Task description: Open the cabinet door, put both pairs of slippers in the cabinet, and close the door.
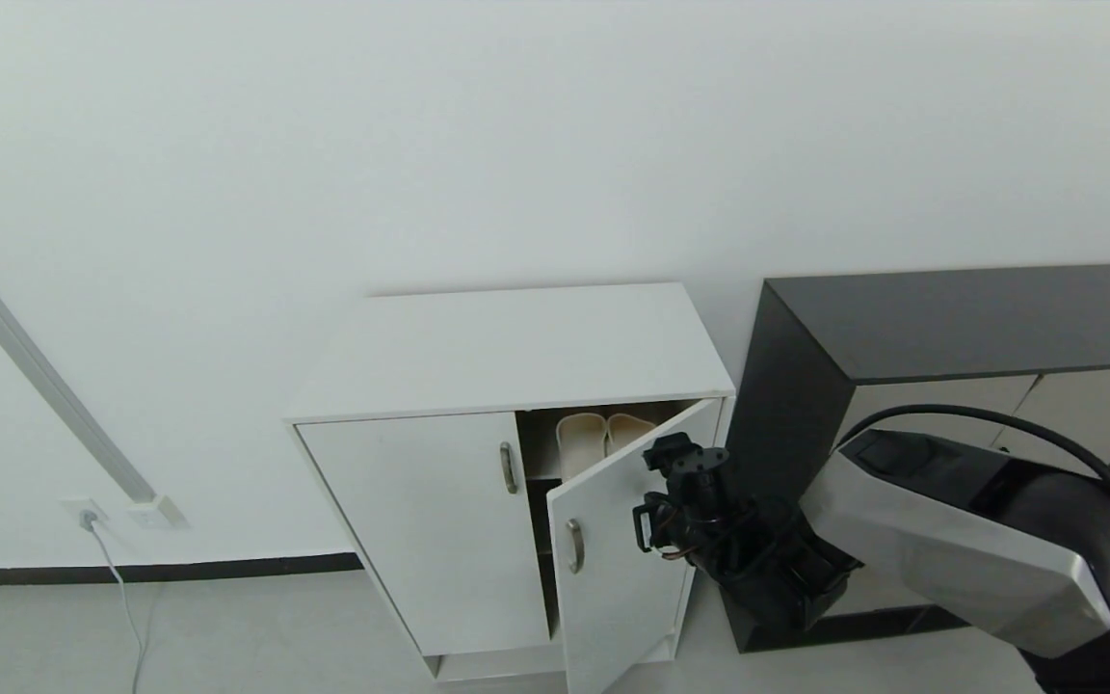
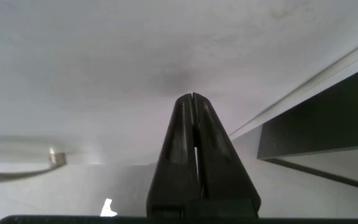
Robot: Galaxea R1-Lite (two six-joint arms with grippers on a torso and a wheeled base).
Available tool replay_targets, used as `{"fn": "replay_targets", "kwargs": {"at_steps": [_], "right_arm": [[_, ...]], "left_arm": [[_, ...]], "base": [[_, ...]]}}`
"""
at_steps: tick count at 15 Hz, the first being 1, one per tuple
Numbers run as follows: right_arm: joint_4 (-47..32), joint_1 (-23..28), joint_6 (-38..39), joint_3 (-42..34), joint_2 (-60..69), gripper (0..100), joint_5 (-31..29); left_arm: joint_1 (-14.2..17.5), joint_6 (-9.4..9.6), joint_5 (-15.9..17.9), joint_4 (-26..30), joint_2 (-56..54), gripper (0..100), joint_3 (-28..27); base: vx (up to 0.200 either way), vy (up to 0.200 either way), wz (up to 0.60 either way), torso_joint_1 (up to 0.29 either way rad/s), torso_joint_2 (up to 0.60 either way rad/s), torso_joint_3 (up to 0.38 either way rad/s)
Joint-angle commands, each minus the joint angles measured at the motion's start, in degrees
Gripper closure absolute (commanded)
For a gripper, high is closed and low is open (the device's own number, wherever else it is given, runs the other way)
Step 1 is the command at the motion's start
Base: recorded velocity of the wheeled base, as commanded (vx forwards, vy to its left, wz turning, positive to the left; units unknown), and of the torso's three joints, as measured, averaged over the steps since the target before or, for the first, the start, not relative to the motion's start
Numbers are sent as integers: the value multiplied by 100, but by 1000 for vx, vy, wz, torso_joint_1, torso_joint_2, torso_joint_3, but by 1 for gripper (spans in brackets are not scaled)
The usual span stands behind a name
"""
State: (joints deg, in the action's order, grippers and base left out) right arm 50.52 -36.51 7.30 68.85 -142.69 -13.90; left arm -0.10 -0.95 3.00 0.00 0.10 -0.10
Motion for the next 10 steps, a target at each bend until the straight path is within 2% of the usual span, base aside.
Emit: {"fn": "replay_targets", "kwargs": {"at_steps": [1, 10], "right_arm": [[2, 39, -1, 181, -171, 100, 1], [-253, 241, -1, 1227, -611, 100, 1]], "left_arm": [[1, -2, -1, 0, -1, 100, -8], [1, -2, -1, 0, -1, 100, 1]], "base": [[0, 0, 0, 0, 0, 0], [0, 0, 0, 0, 0, 0]]}}
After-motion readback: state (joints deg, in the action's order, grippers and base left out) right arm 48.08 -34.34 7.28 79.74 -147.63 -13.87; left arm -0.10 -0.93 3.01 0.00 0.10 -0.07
